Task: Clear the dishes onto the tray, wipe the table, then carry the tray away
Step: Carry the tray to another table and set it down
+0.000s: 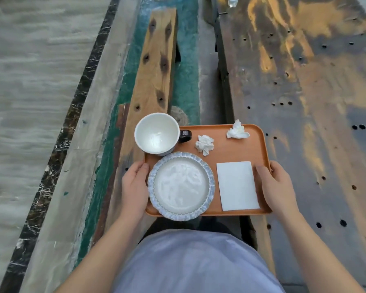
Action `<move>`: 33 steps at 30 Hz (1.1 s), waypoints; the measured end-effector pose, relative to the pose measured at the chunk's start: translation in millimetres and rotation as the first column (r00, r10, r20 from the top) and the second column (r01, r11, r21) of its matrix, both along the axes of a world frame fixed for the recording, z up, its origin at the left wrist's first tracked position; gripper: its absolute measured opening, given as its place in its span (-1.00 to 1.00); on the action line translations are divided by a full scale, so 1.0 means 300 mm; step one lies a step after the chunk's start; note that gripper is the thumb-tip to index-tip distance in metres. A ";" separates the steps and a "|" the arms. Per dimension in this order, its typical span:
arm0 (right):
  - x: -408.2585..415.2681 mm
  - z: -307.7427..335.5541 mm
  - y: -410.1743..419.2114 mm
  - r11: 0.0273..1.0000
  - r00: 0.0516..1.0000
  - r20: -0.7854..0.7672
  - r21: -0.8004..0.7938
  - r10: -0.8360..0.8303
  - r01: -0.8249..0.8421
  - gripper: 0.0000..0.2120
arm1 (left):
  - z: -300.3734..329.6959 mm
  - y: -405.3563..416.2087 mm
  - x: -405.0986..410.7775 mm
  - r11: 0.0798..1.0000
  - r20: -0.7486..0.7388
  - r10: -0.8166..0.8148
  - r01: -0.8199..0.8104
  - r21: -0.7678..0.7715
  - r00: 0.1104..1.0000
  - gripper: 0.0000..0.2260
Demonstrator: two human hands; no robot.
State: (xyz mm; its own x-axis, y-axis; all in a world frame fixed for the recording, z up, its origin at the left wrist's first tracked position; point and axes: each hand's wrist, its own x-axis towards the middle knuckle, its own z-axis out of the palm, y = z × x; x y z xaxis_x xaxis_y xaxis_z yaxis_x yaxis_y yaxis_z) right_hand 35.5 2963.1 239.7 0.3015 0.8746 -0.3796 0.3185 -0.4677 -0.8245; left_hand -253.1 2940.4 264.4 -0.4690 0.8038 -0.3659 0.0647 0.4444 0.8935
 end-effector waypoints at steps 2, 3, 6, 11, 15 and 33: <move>0.033 0.000 0.075 1.000 1.000 0.000 0.000 0.015 -0.015 -0.65 | 0.006 0.067 0.028 1.000 0.020 0.022 -0.022 -0.010 1.000 -0.79; 0.045 0.005 0.113 1.000 1.000 -0.014 0.011 0.023 -0.023 -0.66 | 0.006 0.097 0.039 1.000 0.023 0.023 -0.023 -0.006 0.999 -0.78; 0.070 0.016 0.197 0.997 0.995 -0.063 -0.002 0.080 -0.081 -0.74 | 0.007 0.177 0.062 1.000 -0.009 0.025 -0.025 -0.006 1.000 -0.79; 0.107 0.008 0.322 0.992 0.991 -0.081 -0.058 0.103 -0.108 -0.48 | -0.004 0.325 0.094 1.000 -0.029 0.015 -0.016 -0.021 0.999 -0.78; 0.130 0.001 0.421 0.995 0.996 -0.055 -0.062 0.075 -0.078 -0.46 | -0.017 0.461 0.124 1.000 -0.016 -0.021 0.020 -0.020 1.000 -0.75; -0.055 -0.020 1.206 0.958 0.957 0.067 -0.043 -0.282 0.285 -0.61 | -0.064 1.556 -0.033 0.923 -0.083 -0.384 0.383 -0.033 0.919 -0.79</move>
State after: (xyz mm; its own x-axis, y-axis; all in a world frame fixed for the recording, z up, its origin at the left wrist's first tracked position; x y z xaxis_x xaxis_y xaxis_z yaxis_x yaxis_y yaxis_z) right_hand 19.0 3325.0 233.7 0.5575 0.7296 -0.3961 0.2143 -0.5874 -0.7804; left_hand -263.0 3407.1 245.2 -0.1561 0.9230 -0.3517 0.3098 0.3838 0.8699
